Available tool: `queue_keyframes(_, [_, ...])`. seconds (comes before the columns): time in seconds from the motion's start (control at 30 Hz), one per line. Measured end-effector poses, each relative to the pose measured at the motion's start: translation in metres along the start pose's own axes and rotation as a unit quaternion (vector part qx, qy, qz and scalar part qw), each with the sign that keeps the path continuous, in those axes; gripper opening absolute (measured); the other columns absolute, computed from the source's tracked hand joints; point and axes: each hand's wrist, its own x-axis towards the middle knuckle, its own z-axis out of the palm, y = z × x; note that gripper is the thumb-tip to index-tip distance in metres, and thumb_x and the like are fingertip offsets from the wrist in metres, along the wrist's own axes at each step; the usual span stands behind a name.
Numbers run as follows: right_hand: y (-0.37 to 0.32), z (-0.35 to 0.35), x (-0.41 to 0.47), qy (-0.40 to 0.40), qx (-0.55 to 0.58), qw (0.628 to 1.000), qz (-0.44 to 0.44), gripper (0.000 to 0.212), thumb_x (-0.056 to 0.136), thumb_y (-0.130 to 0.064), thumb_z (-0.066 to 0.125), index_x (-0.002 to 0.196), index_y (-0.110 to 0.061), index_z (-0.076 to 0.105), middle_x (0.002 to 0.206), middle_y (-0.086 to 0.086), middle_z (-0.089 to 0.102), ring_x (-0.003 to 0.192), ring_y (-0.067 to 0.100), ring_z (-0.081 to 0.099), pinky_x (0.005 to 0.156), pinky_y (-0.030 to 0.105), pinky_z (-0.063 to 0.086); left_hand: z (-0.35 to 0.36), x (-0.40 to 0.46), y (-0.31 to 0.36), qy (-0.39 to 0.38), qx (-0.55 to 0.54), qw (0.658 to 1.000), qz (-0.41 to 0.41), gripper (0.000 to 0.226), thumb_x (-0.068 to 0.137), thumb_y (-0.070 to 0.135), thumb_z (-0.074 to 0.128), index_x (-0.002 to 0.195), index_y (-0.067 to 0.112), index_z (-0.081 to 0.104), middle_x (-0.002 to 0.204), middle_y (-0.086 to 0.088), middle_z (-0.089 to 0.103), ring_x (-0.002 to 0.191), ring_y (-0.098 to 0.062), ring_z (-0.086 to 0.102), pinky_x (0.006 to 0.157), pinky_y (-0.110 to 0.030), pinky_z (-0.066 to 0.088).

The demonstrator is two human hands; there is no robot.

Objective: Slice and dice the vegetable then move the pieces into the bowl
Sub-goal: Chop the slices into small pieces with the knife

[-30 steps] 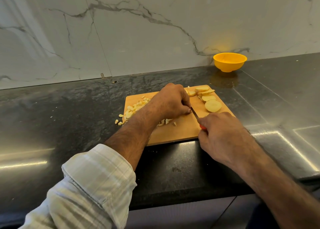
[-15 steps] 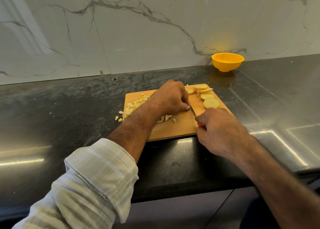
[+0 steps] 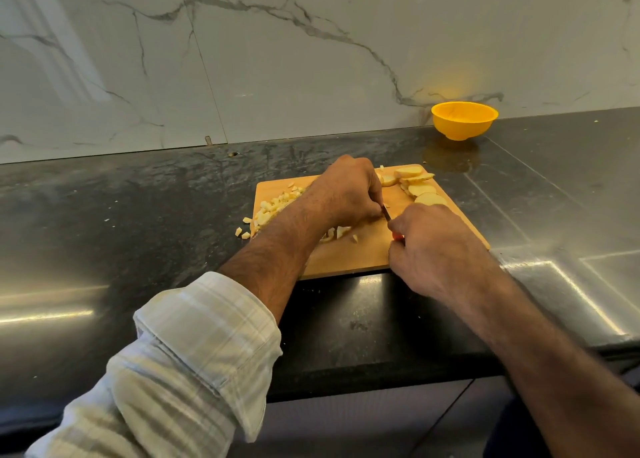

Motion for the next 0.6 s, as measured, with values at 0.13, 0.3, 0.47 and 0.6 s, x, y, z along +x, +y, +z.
queue_keyframes(0.13, [-0.005, -0.005, 0.012, -0.007, -0.005, 1.000, -0.002, 0.029, 0.097, -0.027, 0.067, 0.126, -0.022, 0.066, 0.092, -0.005, 0.052, 0.088, 0.014, 0.053, 0.073, 0.027, 0.044, 0.000, 0.001, 0.001, -0.002, 0.003, 1.000, 0.001, 0.006, 0.087, 0.016, 0.086, 0.092, 0.015, 0.085, 0.085, 0.006, 0.078, 0.082, -0.010, 0.071, 0.084, -0.033, 0.065])
queue_keyframes(0.3, [0.014, -0.004, -0.001, -0.029, 0.009, 1.000, 0.007, 0.034, 0.097, -0.028, 0.068, 0.130, -0.025, 0.067, 0.102, -0.005, 0.060, 0.092, 0.013, 0.057, 0.076, 0.027, 0.053, 0.000, 0.001, 0.002, -0.002, 0.003, 1.000, -0.002, 0.008, 0.089, 0.017, 0.084, 0.097, 0.015, 0.085, 0.088, 0.006, 0.077, 0.085, -0.010, 0.071, 0.086, -0.032, 0.064])
queue_keyframes(0.47, [0.019, -0.002, -0.013, 0.004, 0.006, 1.000, -0.011, 0.032, 0.102, -0.033, 0.061, 0.133, -0.028, 0.066, 0.112, -0.006, 0.061, 0.098, 0.013, 0.056, 0.074, 0.025, 0.050, -0.003, -0.002, -0.002, -0.011, -0.011, 1.000, 0.004, 0.010, 0.091, 0.015, 0.081, 0.101, 0.015, 0.084, 0.094, 0.005, 0.078, 0.088, -0.009, 0.071, 0.089, -0.029, 0.063])
queue_keyframes(0.6, [0.016, -0.002, -0.011, 0.040, 0.029, 0.999, -0.022, 0.038, 0.102, -0.036, 0.058, 0.139, -0.031, 0.064, 0.120, -0.006, 0.065, 0.104, 0.014, 0.059, 0.085, 0.032, 0.058, -0.012, -0.004, -0.015, 0.013, -0.022, 1.000, 0.016, 0.011, 0.089, 0.011, 0.083, 0.099, 0.017, 0.084, 0.094, 0.008, 0.076, 0.087, -0.006, 0.070, 0.085, -0.026, 0.062])
